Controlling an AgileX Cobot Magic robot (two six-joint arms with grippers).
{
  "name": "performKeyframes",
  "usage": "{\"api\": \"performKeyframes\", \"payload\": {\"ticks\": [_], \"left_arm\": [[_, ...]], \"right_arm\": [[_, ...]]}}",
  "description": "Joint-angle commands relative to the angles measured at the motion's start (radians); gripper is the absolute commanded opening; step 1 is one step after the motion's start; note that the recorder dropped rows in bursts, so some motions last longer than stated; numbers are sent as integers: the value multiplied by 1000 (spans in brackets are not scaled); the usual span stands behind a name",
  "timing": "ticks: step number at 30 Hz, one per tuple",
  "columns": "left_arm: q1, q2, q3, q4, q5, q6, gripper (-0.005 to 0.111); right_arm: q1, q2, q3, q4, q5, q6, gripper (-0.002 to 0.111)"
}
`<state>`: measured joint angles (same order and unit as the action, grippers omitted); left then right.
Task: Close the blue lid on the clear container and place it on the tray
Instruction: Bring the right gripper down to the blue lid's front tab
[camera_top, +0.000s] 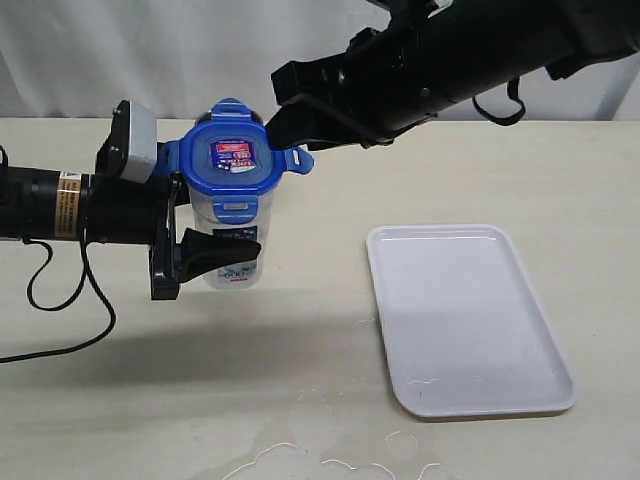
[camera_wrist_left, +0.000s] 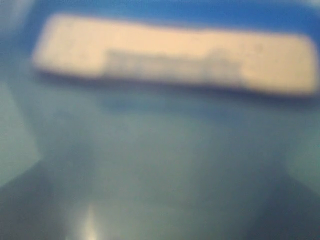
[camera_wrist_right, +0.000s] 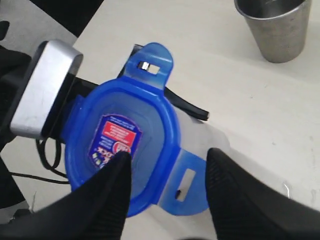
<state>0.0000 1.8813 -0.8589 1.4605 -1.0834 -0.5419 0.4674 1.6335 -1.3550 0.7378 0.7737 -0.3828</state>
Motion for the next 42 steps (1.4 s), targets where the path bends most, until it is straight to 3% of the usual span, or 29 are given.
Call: {"api": "performKeyframes", "payload": {"ticks": [1, 27, 42], "left_arm": [[0, -4, -3, -42, -22, -14, 0], [0, -4, -3, -50, -34, -16, 0], [0, -4, -3, -48, -34, -34, 0]], "right_arm": [[1, 5, -27, -98, -17, 93, 46], [1, 89, -28, 111, 16, 11, 46], [-1, 98, -28, -39, -23, 25, 46]]}}
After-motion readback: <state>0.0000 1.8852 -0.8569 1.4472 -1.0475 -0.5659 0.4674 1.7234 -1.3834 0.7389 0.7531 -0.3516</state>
